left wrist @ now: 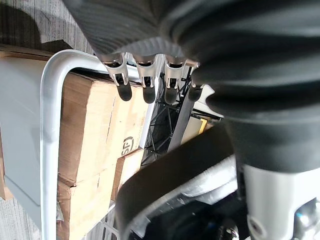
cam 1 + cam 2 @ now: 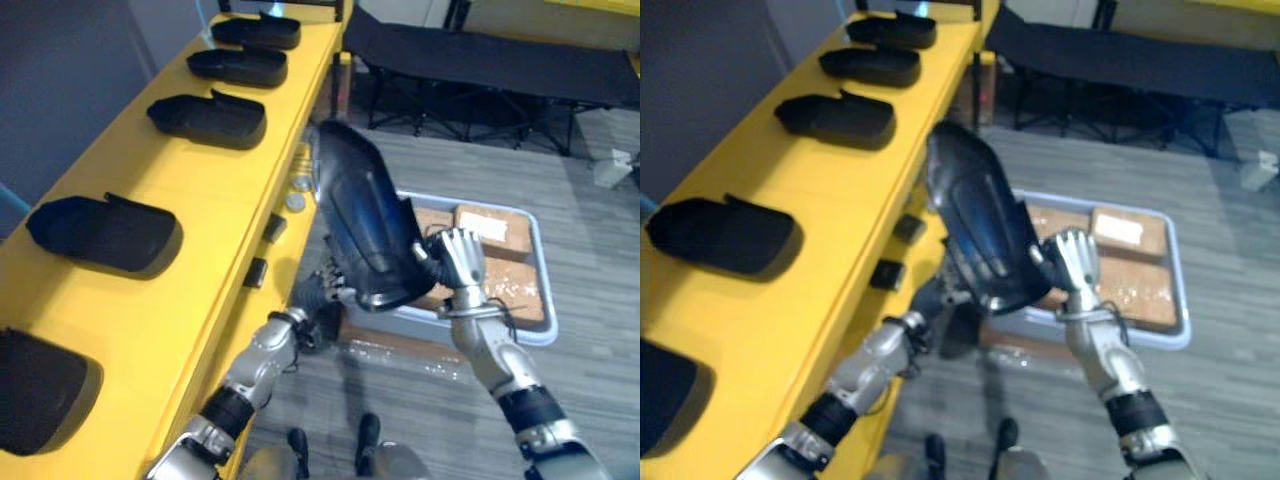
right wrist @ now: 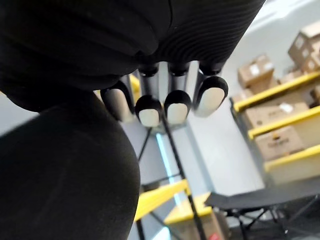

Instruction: Walk over and take plastic housings, then place them on the shelf

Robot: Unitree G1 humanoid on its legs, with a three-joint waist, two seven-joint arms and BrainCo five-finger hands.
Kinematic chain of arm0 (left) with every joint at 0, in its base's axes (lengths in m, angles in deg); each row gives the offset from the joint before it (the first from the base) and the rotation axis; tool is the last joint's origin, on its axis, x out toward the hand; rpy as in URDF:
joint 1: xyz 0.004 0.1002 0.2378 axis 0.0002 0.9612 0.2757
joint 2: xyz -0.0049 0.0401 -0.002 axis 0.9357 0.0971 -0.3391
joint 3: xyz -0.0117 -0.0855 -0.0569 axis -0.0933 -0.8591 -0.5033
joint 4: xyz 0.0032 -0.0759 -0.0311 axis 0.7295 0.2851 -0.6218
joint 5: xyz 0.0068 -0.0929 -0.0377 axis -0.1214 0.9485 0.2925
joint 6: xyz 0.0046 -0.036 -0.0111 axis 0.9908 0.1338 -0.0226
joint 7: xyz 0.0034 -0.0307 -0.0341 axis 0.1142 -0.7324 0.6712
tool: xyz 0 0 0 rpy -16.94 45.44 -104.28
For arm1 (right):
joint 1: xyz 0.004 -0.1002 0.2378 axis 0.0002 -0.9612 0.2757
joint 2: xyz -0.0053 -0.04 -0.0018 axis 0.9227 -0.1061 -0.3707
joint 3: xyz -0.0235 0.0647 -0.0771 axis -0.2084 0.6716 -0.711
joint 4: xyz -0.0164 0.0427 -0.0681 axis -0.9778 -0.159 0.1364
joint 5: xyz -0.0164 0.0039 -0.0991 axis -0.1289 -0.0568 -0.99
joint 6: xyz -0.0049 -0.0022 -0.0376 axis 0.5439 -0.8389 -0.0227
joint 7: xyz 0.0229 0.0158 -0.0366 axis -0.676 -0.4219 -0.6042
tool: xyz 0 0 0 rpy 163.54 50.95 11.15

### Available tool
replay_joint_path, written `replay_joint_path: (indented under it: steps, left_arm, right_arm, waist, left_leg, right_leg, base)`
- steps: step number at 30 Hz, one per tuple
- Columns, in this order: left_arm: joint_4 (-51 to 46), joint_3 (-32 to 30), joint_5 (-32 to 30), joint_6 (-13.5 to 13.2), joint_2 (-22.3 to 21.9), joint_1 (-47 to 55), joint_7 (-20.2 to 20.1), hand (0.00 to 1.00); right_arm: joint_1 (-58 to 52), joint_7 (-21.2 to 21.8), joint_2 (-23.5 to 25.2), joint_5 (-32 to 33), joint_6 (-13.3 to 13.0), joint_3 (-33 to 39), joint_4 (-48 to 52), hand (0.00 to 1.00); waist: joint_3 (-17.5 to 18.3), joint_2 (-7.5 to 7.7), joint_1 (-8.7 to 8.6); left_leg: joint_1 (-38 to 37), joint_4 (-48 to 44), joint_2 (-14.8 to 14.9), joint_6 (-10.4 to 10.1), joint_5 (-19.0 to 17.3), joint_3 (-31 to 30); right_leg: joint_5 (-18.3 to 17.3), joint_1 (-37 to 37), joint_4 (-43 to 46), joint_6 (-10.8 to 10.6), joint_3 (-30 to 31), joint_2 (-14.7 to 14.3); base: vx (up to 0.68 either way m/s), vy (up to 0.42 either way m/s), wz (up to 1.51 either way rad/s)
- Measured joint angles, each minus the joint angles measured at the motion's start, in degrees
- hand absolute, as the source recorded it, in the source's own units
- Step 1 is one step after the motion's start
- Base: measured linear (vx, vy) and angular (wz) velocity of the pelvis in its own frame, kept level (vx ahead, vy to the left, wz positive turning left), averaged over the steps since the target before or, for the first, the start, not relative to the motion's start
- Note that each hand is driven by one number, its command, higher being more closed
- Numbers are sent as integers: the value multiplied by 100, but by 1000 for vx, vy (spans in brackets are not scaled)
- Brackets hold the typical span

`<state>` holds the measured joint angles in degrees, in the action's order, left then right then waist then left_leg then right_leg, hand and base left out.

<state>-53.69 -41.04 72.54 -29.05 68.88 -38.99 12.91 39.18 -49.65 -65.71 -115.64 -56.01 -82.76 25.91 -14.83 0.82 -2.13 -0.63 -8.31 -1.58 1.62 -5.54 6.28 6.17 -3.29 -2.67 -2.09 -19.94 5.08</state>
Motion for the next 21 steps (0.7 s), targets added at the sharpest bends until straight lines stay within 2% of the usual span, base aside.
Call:
replay_joint_path:
  steps: [10, 14, 17, 18, 21]
  left_arm:
    - [-16, 1, -26, -48, -82, 109, 37, 0]
    - [-21, -2, -94, -49, -96, 296, 53, 0]
    - [-22, -14, -241, -54, -79, 356, 211, 0]
    - [-31, -13, -241, -55, -61, 402, 275, 100]
    - [-34, -22, -238, -57, -56, 504, 338, 100]
  right_arm:
    - [-336, -1, 104, -106, -81, -299, -55, 100]
    - [-433, -11, 210, -110, -275, -371, -55, 100]
    - [-452, -10, 242, -105, -280, -489, -51, 100]
    - [-484, -6, 272, -99, -280, -532, -49, 100]
    - [-538, -2, 275, -91, -280, -610, -40, 100]
  waist:
    - [41, 53, 94]
    - [102, 83, 128]
    - [127, 112, 142]
    - [159, 121, 142]
    - [184, 122, 151]
  left_leg:
    - [-2, 77, -5, -2, 24, -20]
    - [10, 80, -14, -3, 24, -44]
    - [11, 78, -17, -3, 24, -50]
    - [11, 79, -16, -3, 24, -51]
    - [-27, 80, -16, -3, 23, -51]
  right_leg:
    - [5, 1, -55, -4, -26, -9]
    - [12, -2, -73, -11, -37, -8]
    - [13, -4, -73, -12, -36, -6]
    - [12, -5, -74, -12, -36, -7]
    - [12, -48, -83, -12, -35, -6]
  base:
    - [-3, 5, 0]
    - [26, 28, 3]
    - [-1, 11, 1]
    - [0, 0, 0]
    - [0, 0, 0]
